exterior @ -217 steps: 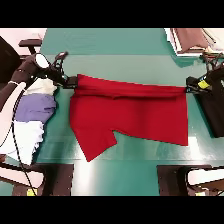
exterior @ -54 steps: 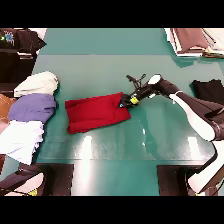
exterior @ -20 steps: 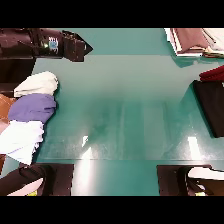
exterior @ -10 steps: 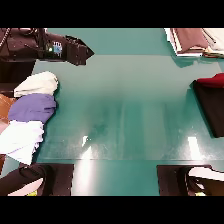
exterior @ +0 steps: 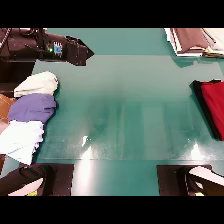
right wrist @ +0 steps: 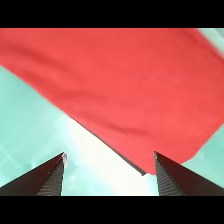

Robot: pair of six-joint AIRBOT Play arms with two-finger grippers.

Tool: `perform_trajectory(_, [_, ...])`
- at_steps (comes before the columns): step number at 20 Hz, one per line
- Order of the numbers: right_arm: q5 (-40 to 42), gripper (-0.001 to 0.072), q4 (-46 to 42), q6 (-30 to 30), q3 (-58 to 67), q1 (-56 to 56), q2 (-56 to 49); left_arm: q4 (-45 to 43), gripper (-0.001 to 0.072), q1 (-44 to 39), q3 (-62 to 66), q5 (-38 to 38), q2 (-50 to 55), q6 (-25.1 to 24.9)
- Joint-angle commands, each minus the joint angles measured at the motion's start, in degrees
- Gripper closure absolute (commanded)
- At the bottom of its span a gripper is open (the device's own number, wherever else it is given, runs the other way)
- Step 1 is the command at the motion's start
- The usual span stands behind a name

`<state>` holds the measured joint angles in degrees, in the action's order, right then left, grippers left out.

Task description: Fold the shirts.

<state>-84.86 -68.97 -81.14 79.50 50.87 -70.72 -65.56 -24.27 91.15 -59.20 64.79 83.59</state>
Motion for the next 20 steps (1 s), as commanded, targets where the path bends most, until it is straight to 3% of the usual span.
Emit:
perform_trajectory(1, [2.4,0.0086,8.7,-0.4,-2.0,-0.4,3.8,0.0,0.0681,0.0,0.0,0.0,0.0,-0.1])
perform_trajectory(4, [4.7,0.0089,14.9,-0.4,-2.0,-8.8,7.8,-0.6,0.0681,0.0,0.0,1.1,0.0,-0.1])
perform_trajectory(7, [6.9,0.0091,15.2,-0.3,-2.0,-21.5,11.0,-1.4,0.0681,0.0,0.0,1.3,0.0,0.0])
perform_trajectory(8, [7.4,0.0132,15.3,-0.3,-2.0,-25.6,11.6,-1.3,0.0682,0.0,0.0,1.8,0.0,0.0])
perform_trajectory(9, [7.9,0.0251,15.2,-0.2,-2.0,-30.1,12.2,-1.3,0.0681,0.0,0.0,2.0,0.0,0.0])
perform_trajectory(11, [9.0,0.0423,15.2,0.7,-2.0,-37.7,13.1,-1.3,0.0681,0.0,0.0,2.6,0.0,0.0])
perform_trajectory(13, [10.1,0.069,14.8,2.6,-2.0,-44.1,13.6,-1.3,0.0681,0.0,0.0,3.8,0.0,0.0])
perform_trajectory(20, [10.0,0.0692,14.9,2.8,-2.0,-51.0,13.7,-1.3,0.0682,0.0,0.0,4.7,0.0,0.0])
